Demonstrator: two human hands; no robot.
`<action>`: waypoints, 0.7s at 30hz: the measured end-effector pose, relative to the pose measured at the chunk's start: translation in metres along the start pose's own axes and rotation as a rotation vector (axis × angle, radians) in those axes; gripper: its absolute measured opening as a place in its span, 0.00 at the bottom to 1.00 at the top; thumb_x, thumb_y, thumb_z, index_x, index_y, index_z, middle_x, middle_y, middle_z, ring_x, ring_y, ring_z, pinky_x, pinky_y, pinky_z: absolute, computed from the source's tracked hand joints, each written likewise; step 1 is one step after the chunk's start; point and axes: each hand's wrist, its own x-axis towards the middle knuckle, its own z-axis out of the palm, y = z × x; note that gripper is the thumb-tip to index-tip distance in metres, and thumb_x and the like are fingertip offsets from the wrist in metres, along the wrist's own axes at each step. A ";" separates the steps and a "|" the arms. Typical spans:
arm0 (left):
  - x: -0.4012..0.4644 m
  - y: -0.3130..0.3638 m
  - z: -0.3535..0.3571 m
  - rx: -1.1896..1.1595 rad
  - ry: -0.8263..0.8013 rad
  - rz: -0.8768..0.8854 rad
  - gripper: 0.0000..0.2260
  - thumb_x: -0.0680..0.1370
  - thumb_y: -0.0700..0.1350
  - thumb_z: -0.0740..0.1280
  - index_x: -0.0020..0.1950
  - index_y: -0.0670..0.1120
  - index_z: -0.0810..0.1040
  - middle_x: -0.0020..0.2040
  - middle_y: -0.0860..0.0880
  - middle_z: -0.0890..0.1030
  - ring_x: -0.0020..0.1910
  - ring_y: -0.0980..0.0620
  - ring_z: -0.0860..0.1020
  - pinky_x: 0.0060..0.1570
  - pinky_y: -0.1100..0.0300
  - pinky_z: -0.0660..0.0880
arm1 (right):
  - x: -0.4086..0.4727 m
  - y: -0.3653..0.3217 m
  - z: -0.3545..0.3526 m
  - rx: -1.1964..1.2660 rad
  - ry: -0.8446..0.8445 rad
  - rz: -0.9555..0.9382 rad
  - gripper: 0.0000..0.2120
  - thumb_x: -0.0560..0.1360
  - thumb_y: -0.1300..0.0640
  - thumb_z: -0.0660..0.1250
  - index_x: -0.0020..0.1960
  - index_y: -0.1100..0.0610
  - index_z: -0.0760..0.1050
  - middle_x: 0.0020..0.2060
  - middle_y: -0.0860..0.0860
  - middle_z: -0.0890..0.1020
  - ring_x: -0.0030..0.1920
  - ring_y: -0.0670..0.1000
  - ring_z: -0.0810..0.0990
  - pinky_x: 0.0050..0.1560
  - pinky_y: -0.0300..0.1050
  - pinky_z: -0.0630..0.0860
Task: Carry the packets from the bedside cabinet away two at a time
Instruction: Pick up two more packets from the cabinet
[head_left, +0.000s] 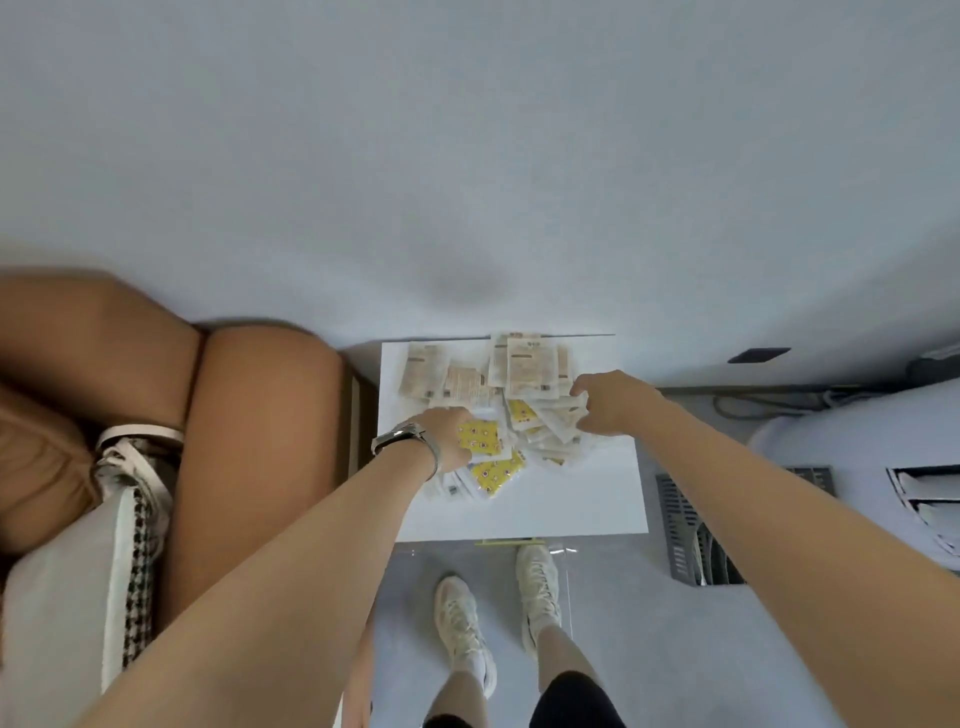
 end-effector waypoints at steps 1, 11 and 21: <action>0.012 -0.002 0.013 -0.020 -0.001 -0.009 0.26 0.79 0.49 0.63 0.76 0.54 0.61 0.70 0.48 0.71 0.57 0.47 0.78 0.54 0.52 0.78 | 0.016 0.004 0.013 0.012 0.002 0.013 0.23 0.75 0.56 0.64 0.69 0.46 0.68 0.61 0.48 0.76 0.57 0.52 0.78 0.49 0.44 0.75; 0.093 -0.008 0.089 -0.477 0.282 -0.111 0.14 0.80 0.45 0.62 0.66 0.48 0.75 0.64 0.50 0.75 0.59 0.51 0.77 0.57 0.54 0.76 | 0.157 -0.005 0.082 0.387 0.449 0.161 0.44 0.69 0.33 0.69 0.73 0.57 0.59 0.62 0.53 0.76 0.63 0.57 0.74 0.55 0.54 0.75; 0.107 -0.004 0.098 -0.658 0.320 -0.110 0.14 0.79 0.41 0.62 0.65 0.47 0.75 0.62 0.50 0.75 0.53 0.53 0.77 0.49 0.63 0.74 | 0.205 -0.027 0.097 0.369 0.397 0.237 0.48 0.69 0.37 0.72 0.75 0.63 0.55 0.68 0.58 0.69 0.68 0.59 0.68 0.63 0.53 0.71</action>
